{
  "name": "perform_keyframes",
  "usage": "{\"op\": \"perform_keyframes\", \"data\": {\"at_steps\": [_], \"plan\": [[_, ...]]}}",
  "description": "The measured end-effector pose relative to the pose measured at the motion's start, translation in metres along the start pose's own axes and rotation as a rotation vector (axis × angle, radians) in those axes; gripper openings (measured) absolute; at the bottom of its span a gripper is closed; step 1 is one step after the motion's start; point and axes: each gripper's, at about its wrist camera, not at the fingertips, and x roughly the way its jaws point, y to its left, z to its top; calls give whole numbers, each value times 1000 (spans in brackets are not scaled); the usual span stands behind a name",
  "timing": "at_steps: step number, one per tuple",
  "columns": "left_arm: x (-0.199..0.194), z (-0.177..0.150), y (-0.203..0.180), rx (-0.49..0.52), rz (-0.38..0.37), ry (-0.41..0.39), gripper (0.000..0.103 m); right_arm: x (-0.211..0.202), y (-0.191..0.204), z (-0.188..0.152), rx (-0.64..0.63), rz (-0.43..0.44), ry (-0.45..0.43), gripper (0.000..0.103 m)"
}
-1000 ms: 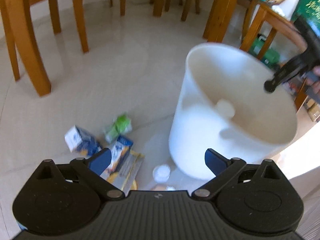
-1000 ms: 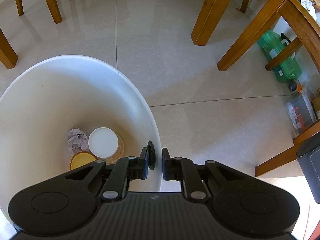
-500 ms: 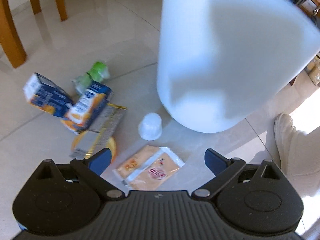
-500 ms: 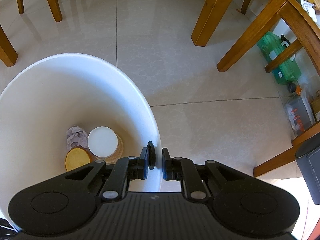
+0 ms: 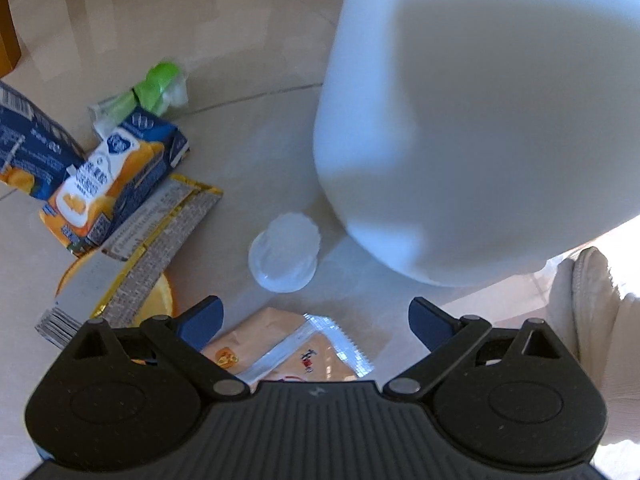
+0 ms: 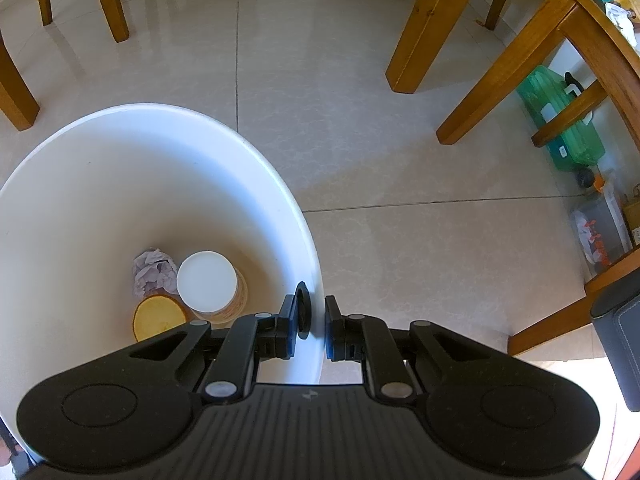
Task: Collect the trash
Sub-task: 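Return the left gripper to the pile and grasp the orange drink sachet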
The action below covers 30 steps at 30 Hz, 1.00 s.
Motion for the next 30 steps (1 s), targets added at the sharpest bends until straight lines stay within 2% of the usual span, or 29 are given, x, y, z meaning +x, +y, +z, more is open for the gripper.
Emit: {"op": "perform_keyframes", "data": {"at_steps": [6,11,15,19,23,28,30], "plan": [[6,-7,6,-21,-11,78,99,-1,0,1,1,3,3,16],[1,-17,8,-6,-55,140,99,0,1,1,5,4,4,17],[-4,-27,2,49,-78,173,99,0,2,1,7,5,5,17],[-4,-33,-10,157,-27,169,98,0,2,0,7,5,5,17],[-1,-37,-22,248,17,156,94,0,2,1,7,5,5,17],[-6,-42,-33,321,62,108,72,0,4,0,9,6,5,17],[-8,-42,-33,316,63,105,71,0,4,1,7,5,5,17]]}}
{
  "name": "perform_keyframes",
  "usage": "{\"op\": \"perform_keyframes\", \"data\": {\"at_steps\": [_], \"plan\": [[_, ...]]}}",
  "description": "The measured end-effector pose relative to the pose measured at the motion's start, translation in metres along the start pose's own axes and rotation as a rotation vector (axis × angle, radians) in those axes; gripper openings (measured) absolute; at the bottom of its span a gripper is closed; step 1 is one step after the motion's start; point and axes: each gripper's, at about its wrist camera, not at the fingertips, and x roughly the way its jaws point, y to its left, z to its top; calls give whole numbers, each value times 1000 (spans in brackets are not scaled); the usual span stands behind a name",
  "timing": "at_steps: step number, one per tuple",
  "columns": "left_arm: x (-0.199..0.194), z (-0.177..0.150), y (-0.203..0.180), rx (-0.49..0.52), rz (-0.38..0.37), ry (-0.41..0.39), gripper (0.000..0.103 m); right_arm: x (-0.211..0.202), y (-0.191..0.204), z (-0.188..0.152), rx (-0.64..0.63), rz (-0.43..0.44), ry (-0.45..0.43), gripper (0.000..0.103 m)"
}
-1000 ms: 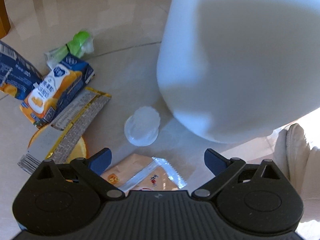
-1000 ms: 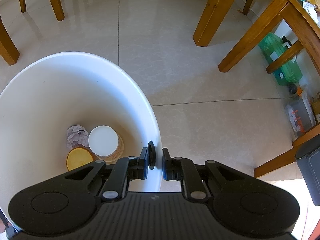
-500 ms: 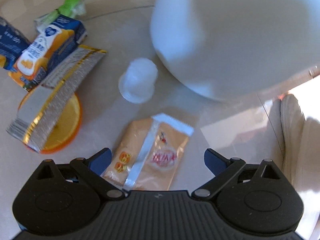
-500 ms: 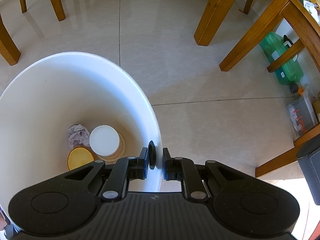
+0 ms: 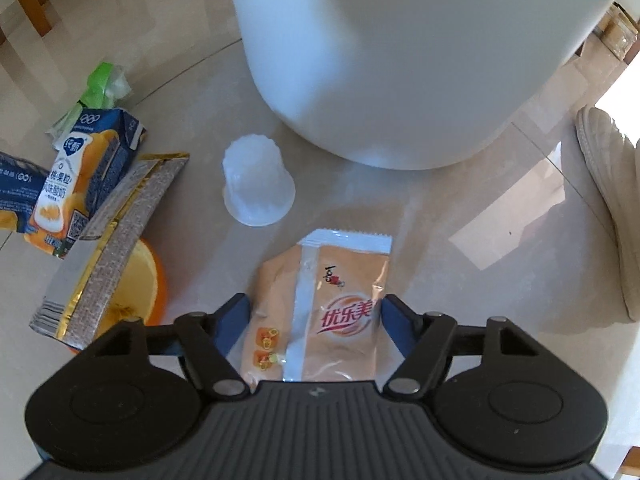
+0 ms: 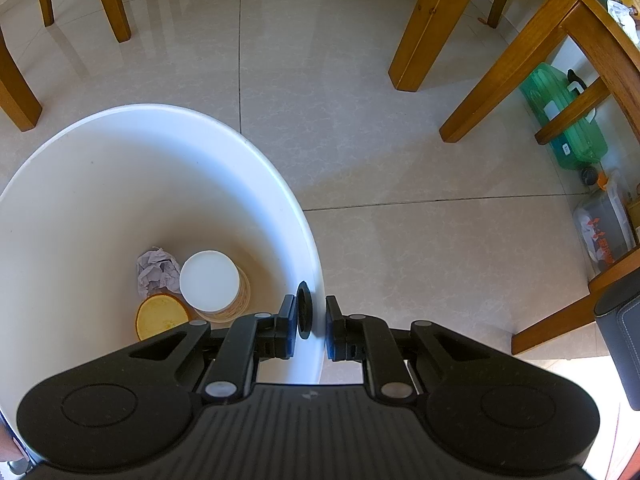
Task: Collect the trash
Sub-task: 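Return the left gripper to the pile and grasp the orange drink sachet, then carry the sachet over the white bin and open the left gripper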
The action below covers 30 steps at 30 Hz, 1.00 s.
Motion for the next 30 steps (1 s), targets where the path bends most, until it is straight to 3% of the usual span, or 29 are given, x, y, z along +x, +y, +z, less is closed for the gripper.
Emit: {"op": "perform_keyframes", "data": {"at_steps": [8,15,19,30], "plan": [[-18,-7,0,-45,-22,-8,66,0,0,0,1,0,1,17],[-58,-2,-1,-37,-37,5,65,0,0,0,3,0,1,17],[-100,-7,7,-48,-41,6,65,0,0,0,-2,-3,-1,17],[-235,59,38,-40,-51,-107,65,-1,-1,1,-4,-5,1,17]]}}
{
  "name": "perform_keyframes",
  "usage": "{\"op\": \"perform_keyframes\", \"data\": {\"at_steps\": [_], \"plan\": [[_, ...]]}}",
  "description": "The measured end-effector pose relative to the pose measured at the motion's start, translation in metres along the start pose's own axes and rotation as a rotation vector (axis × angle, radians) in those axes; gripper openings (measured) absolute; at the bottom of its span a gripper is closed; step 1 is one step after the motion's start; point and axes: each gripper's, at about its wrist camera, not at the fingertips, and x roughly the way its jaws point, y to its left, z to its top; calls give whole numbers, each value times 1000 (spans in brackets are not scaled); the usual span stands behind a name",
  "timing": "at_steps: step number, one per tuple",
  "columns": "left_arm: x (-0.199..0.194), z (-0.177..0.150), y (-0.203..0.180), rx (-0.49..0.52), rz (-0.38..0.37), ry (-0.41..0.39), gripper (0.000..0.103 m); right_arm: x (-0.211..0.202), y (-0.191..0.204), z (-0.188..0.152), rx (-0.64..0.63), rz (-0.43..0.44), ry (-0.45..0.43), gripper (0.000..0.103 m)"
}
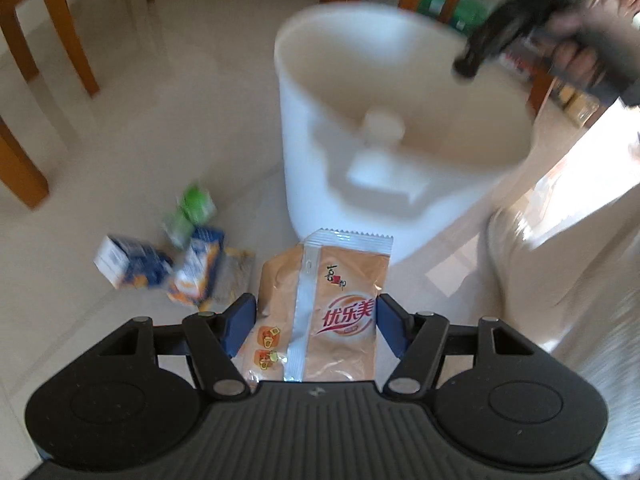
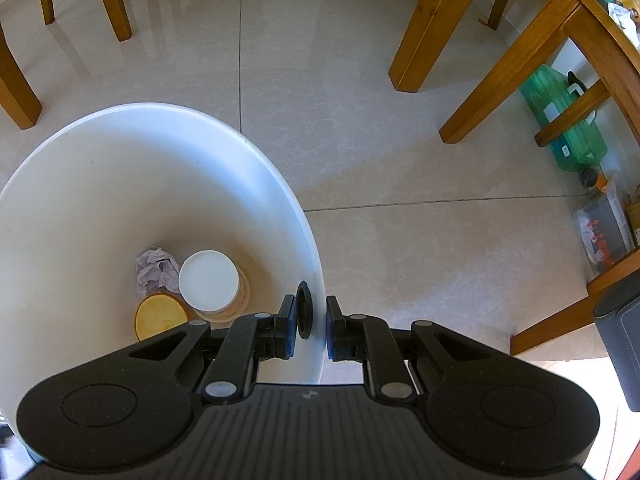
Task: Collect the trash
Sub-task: 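Carry the sachet over the white bin and open the left gripper, then return the left gripper to the pile and grasp the gold-striped wrapper strip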
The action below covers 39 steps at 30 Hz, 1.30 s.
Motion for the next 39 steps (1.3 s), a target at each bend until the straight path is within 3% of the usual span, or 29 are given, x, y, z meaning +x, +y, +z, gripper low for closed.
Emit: {"op": "perform_keyframes", "data": {"at_steps": [7,14,17,25,39], "plan": [[-65,65,-25,71,-67,-153,66,0,1,1,1,1,1,17],[-53,115,-54,136,-106,-234,67,1,0,1,4,6,1,17],[-44,123,-66,154,-111,-238,82,1,1,1,5,7,3,17],[-46,112,-51,94,-50,-234,92,1,0,0,8,16,2,17],[-34,63,7,-40,76,-175,93,2,-1,0,6,12,3,18]]}}
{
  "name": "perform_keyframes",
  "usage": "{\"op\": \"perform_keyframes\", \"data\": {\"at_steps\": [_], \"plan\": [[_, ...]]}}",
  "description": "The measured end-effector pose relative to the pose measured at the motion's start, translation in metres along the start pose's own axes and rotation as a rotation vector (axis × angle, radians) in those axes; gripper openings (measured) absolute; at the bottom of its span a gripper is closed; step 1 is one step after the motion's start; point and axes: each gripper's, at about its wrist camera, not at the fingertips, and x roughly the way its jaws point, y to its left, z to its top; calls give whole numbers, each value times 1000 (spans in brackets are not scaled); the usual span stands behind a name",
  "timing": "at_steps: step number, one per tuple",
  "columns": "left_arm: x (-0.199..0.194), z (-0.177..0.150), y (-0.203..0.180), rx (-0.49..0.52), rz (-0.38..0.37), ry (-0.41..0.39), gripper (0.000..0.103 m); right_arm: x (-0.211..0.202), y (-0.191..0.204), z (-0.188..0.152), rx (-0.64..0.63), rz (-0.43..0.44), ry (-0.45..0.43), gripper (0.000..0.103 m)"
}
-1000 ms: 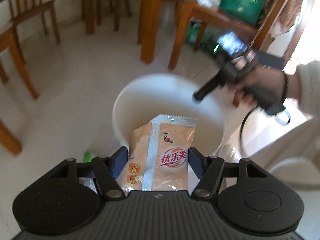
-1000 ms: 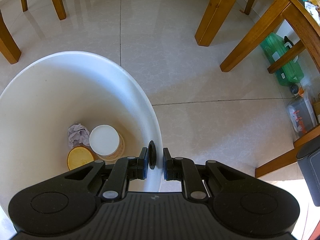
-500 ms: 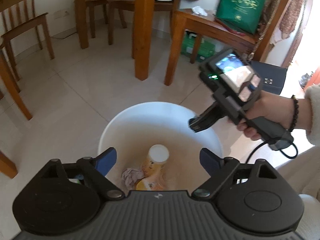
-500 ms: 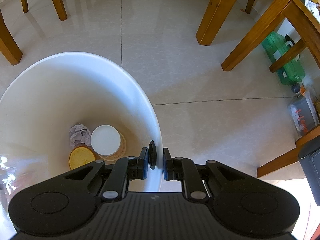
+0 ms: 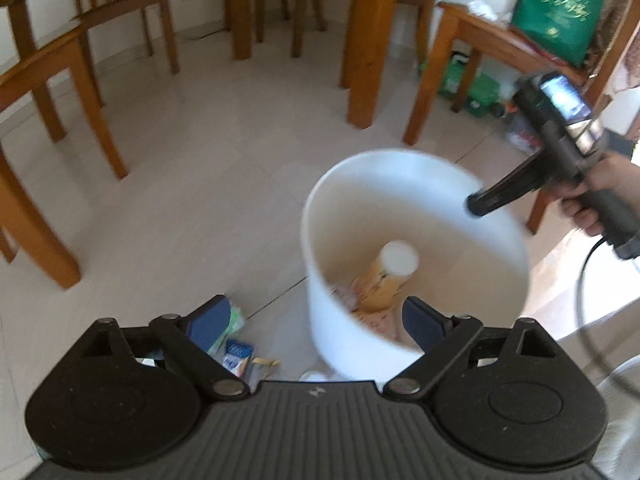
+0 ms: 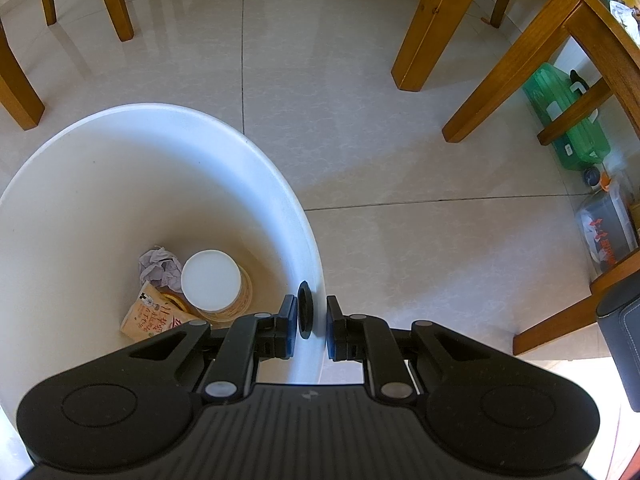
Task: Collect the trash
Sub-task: 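Return the left gripper to the pile and grasp the gold-striped wrapper strip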
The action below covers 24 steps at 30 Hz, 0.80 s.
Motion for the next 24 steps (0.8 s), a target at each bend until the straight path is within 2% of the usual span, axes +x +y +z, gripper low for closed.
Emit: {"op": "perform_keyframes", "data": {"at_steps": [7,14,20,24], "plan": [[35,-37,24,-37,45,47,93,0,0,0,-6,-7,-1,18],[82,-68,43,-139,73,95,94,-1,1,-1,-3,-10,-2,18],[121,-88,41,-69,123,136,95,-1,3,-1,-5,-16,-2,19],[147,-101,38,-48,109,195,95,-1,3,-1,-6,-17,-1,19]]}}
